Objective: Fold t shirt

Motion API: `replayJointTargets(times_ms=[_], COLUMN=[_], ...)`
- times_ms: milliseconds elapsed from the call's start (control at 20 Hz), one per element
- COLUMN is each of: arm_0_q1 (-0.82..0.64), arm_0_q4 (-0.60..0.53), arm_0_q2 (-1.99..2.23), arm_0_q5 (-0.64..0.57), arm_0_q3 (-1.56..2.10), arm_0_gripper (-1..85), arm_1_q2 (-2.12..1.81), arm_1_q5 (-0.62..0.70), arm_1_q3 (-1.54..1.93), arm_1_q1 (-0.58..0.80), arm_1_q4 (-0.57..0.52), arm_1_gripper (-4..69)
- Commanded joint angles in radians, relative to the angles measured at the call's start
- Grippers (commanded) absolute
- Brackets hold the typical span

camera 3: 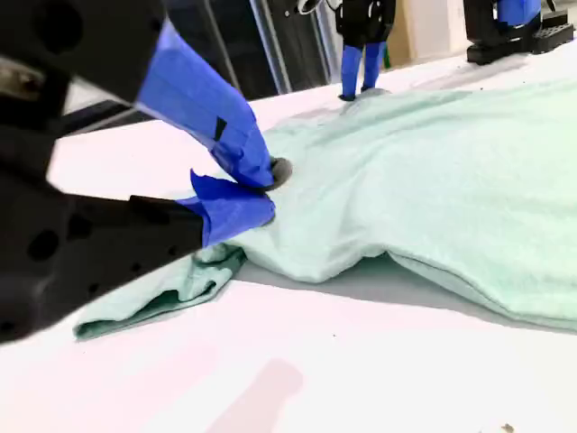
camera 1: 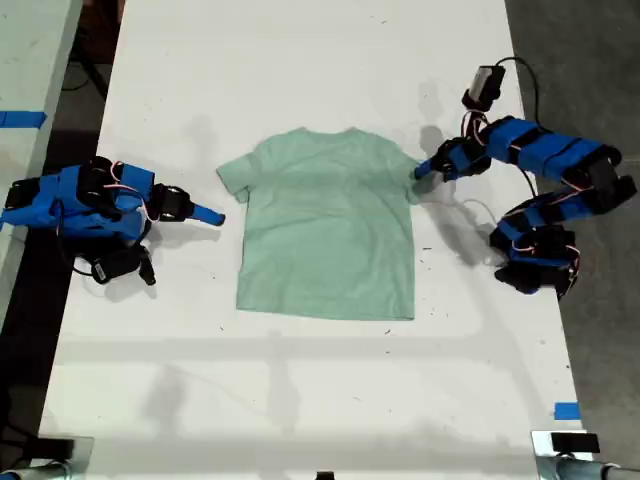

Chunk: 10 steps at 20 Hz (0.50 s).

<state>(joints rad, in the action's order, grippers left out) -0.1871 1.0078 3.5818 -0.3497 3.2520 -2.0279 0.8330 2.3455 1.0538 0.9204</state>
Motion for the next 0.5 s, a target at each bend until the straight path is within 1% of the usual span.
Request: replayJointTargets(times_ms=[0,50,150,200,350,400,450], arm_0_q1=[0.009,0.009,0.009,0.009,0.009,0.009,0.009], arm_0_q4=[0.003,0.003,0.003,0.003,0.003,0.003,0.003], arm_0_q2=[0.002,0.002,0.002,0.002,0.002,0.002,0.002], arm_0_q5=[0.012,0.012,0.011,0.011,0.011,0.011,0.011], arm_0_q3=[0.04,0.04,0.04,0.04,0.04,0.04,0.04], arm_0_gripper=[1.7,1.7,1.8,1.8,1.8,1.8,1.8], arm_1_q2=[0.097,0.12,0.115,0.071,-0.249,-0.333,-0.359], arm_1_q5=[-0.044,-0.058,-0.052,-0.051,-0.077,-0.071,-0.069], arm_1_q3=[-0.066,-0.064,-0.064,-0.063,-0.017,-0.06,-0.141], arm_1_q1=[-0.009,-0.011,-0.014,-0.005,0.052,0.034,-0.028], arm_1_q4=[-0.107,-0.124,-0.12,-0.083,0.075,0.133,0.183], arm_1_gripper=[9.9,1.3,1.5,1.5,1.5,1.5,1.5])
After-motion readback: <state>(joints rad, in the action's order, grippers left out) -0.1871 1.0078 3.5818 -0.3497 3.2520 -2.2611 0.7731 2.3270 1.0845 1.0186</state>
